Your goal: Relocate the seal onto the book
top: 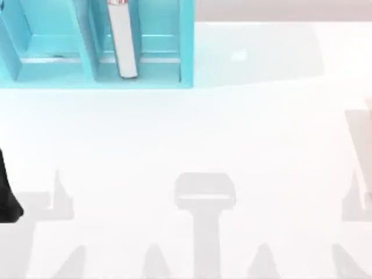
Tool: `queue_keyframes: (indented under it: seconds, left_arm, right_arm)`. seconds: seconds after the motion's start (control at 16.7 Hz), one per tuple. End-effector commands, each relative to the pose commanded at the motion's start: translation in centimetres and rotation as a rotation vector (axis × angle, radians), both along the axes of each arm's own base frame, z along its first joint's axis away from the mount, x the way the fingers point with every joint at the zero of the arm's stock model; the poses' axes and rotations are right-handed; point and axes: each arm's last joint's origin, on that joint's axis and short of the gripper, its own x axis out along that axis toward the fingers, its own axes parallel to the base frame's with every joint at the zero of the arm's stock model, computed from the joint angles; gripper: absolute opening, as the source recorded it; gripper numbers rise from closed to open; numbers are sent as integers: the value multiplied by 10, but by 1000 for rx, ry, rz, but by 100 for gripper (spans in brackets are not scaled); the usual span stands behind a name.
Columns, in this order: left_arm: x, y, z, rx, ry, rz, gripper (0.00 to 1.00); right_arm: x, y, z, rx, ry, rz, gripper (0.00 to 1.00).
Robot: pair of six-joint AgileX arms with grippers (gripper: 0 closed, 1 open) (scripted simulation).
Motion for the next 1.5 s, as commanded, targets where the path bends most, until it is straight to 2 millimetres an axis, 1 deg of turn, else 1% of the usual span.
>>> queue_keyframes:
  seconds: [0.12,0.24,0.42,0.54,0.66,0.72,0.84,0.9,1.02,1.08,1.2,1.32,1.5]
  left_arm:
    - [0,0,0,0,0,0,100]
    - [1,-1,6,-1,-12,-1,100]
    - [7,-4,27,-7,-48,-4,100]
    - [17,-7,46,-15,-68,-8,100]
    - [35,-13,63,-22,-71,-12,100]
    - [47,-17,70,-25,-65,-14,100]
    - [79,-28,77,-28,-39,-18,100]
    - [97,-36,77,-28,-21,-20,100]
    - [135,-54,67,-24,18,-25,100]
    - [153,-64,58,-20,37,-27,100]
    - [185,-85,33,-11,72,-32,100]
    - [210,-106,3,-1,97,-36,100]
    - [232,-131,-37,7,109,-42,100]
  right_arm:
    - [0,0,0,0,0,0,100]
    - [0,0,0,0,0,0,100]
    - [0,0,0,0,0,0,100]
    - [0,0,0,0,0,0,100]
    - [0,0,0,0,0,0,100]
    - [0,0,0,0,0,0,100]
    - [0,0,0,0,0,0,100]
    - [0,0,0,0,0,0,100]
    - [0,0,0,0,0,0,100]
    - [0,0,0,0,0,0,100]
    - [0,0,0,0,0,0,100]
    - [0,0,0,0,0,0,100]
    - [0,0,0,0,0,0,100]
